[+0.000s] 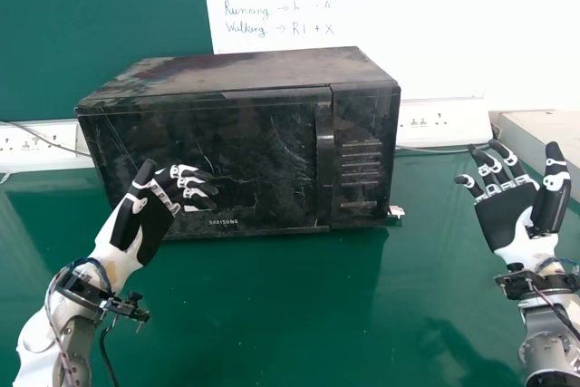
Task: Open the door of oven
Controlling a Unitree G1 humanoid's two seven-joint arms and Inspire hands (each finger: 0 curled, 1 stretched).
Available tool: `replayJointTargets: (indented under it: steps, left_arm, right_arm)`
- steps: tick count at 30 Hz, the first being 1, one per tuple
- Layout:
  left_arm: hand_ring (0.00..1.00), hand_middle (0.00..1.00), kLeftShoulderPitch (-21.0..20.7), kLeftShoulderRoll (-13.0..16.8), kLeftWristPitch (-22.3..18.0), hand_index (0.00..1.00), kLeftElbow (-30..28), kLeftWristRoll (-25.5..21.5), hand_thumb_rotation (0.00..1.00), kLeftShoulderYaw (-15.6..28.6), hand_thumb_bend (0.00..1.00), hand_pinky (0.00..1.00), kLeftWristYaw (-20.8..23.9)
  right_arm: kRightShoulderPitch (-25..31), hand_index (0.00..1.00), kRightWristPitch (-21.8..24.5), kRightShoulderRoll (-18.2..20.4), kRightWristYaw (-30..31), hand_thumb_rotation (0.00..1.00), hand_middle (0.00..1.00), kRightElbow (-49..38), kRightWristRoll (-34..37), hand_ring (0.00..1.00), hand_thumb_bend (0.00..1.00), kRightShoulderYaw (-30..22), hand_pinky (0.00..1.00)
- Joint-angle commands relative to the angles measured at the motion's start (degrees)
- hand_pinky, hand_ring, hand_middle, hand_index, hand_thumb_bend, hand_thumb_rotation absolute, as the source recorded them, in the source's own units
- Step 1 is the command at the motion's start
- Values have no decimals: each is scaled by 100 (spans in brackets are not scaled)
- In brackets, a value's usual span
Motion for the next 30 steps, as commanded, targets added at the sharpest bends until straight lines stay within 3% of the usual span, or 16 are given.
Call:
replayJointTargets:
  steps: [1, 6, 9, 11, 13, 16, 21, 24, 30]
  left_arm:
    - [43, 51, -93, 104, -80, 58, 66, 142, 31, -95, 76, 37, 53]
    - [42, 52, -177, 247, 220, 59, 24, 182, 33, -216, 76, 36, 9]
    - [43, 53, -292, 443, 723, 59, -79, 45, 34, -361, 79, 37, -269]
    - [45, 55, -550, 724, 1080, 61, -86, 102, 36, -571, 78, 39, -650]
    - [46, 56, -738, 850, 1327, 61, -129, 166, 36, -689, 79, 38, -756]
    - [46, 56, -919, 830, 1544, 63, -226, 152, 38, -798, 75, 38, -757]
    - [48, 59, -811, 716, 2488, 67, -780, -379, 49, -708, 79, 39, -709]
    - [51, 61, -776, 712, 2531, 68, -1038, -339, 62, -693, 84, 39, -581]
    - [55, 69, -747, 728, 2665, 73, -1248, -411, 73, -702, 85, 39, -561]
  right_arm:
    - [-102, 58, -96, -65, 58, 84, 55, 77, -26, 46, 100, 9, 52]
    - [-93, 60, -134, -49, 37, 84, 56, 61, -44, 47, 100, 24, 52]
    - [-65, 60, -192, -36, -20, 84, 57, 9, -103, 47, 100, 49, 53]
    - [-51, 60, -167, -29, -6, 84, 57, -26, -94, 47, 100, 50, 53]
    - [-40, 60, -152, -23, 28, 83, 57, -42, -75, 47, 100, 47, 54]
    - [18, 59, -182, 29, -72, 83, 57, -157, -82, 47, 100, 50, 54]
    - [38, 61, -147, 12, -59, 83, 58, -219, -74, 48, 100, 60, 53]
    - [35, 60, -156, 21, -122, 83, 58, -244, -101, 48, 100, 76, 53]
    - [78, 60, -243, 54, -135, 83, 58, -299, -130, 48, 100, 115, 53]
